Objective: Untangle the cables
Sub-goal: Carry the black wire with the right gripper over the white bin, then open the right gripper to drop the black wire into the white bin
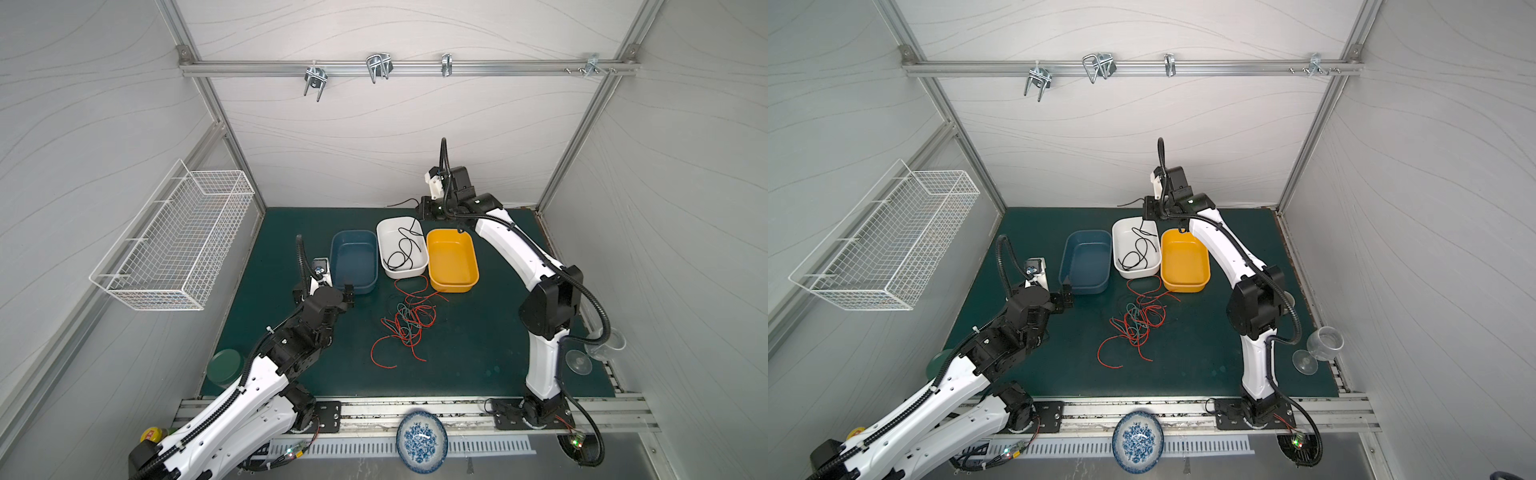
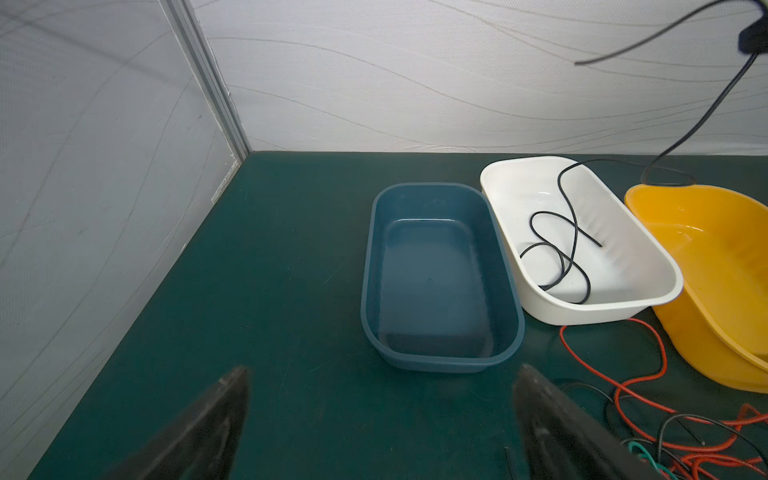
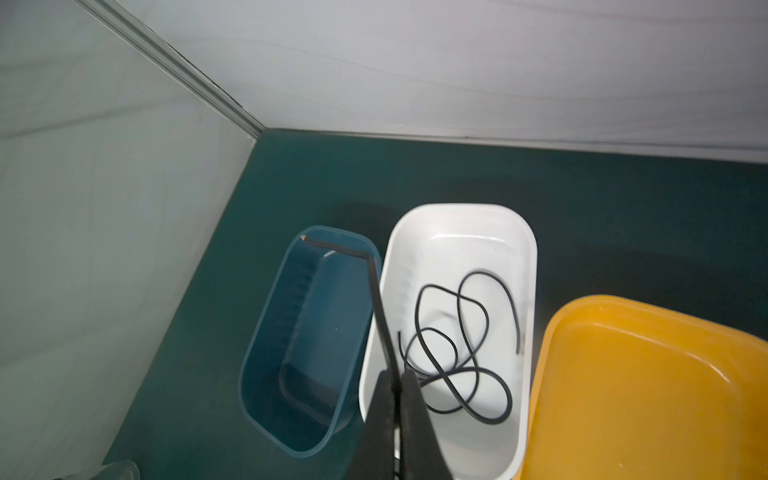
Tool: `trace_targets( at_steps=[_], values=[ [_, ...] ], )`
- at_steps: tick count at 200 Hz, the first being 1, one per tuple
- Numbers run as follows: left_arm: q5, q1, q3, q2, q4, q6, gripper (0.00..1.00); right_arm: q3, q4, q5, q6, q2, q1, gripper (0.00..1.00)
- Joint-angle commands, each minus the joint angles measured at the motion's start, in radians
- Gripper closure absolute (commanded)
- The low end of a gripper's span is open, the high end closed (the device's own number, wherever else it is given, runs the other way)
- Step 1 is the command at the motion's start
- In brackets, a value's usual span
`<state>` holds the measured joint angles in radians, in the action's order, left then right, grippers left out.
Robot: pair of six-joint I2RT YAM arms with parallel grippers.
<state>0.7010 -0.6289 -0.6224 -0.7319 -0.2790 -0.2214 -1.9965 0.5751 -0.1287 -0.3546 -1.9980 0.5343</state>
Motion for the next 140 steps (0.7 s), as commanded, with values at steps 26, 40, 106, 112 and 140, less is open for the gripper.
trace_targets(
  at_steps=[26,40,106,112,140],
  values=[
    [0.0,0.003,-0.027,-0.006,0.038,-0.013,0.0,0.037,-0.039,0.011,-0.043,-0.08,0.012,1.0],
    [0.002,0.003,-0.029,-0.014,0.038,-0.012,0.0,0.025,-0.026,0.006,-0.052,-0.113,0.015,1.0],
    [-0.006,0.005,-0.029,-0.028,0.043,-0.01,0.0,0.09,-0.039,0.069,-0.087,-0.189,0.051,1.0],
    [-0.009,0.005,-0.028,-0.028,0.043,-0.011,0.0,0.1,-0.042,0.074,-0.097,-0.191,0.05,1.0],
    [-0.019,0.005,-0.029,-0.033,0.041,-0.01,0.0,0.113,-0.029,0.089,-0.112,-0.217,0.049,1.0]
  ],
)
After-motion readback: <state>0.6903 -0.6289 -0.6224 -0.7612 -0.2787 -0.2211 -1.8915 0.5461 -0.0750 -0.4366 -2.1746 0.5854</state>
